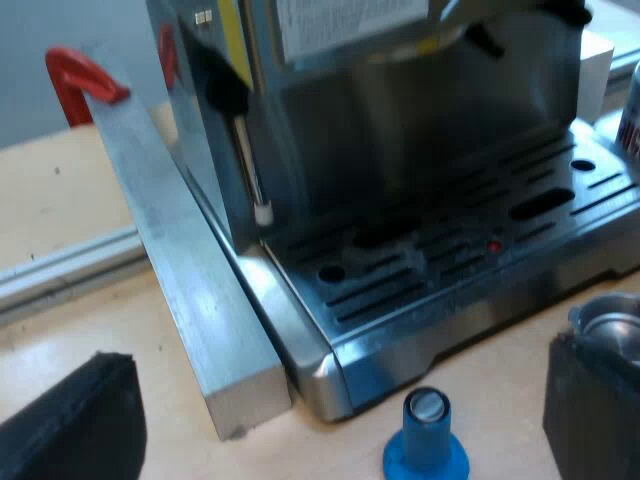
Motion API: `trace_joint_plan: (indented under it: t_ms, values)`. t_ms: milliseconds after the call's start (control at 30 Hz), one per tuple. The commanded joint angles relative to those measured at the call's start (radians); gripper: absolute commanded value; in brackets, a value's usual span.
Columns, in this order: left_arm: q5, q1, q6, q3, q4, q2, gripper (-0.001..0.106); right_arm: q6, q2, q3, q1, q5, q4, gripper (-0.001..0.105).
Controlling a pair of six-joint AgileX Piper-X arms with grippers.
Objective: Put the handle in the coffee machine
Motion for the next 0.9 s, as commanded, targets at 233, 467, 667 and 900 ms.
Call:
trace_joint_plan:
  t_ms: [233, 467, 667, 900]
  values:
    - [0.119, -0.06, -0.002, -0.042, -0.013, 0.071, 0.082, -0.051, 0.059, -0.146, -0.005, -0.141, 0.157, 0.077]
    - [0.261, -0.08, -0.002, -0.056, -0.013, 0.192, 0.082, -0.072, 0.211, -0.241, -0.005, -0.245, 0.276, 0.077]
    - [0.39, -0.08, -0.002, -0.057, -0.024, 0.267, 0.082, -0.17, 0.344, -0.339, -0.005, -0.273, 0.322, 0.077]
    - [0.488, -0.08, 0.033, -0.057, -0.045, 0.309, 0.082, -0.193, 0.535, -0.445, -0.005, -0.277, 0.345, 0.077]
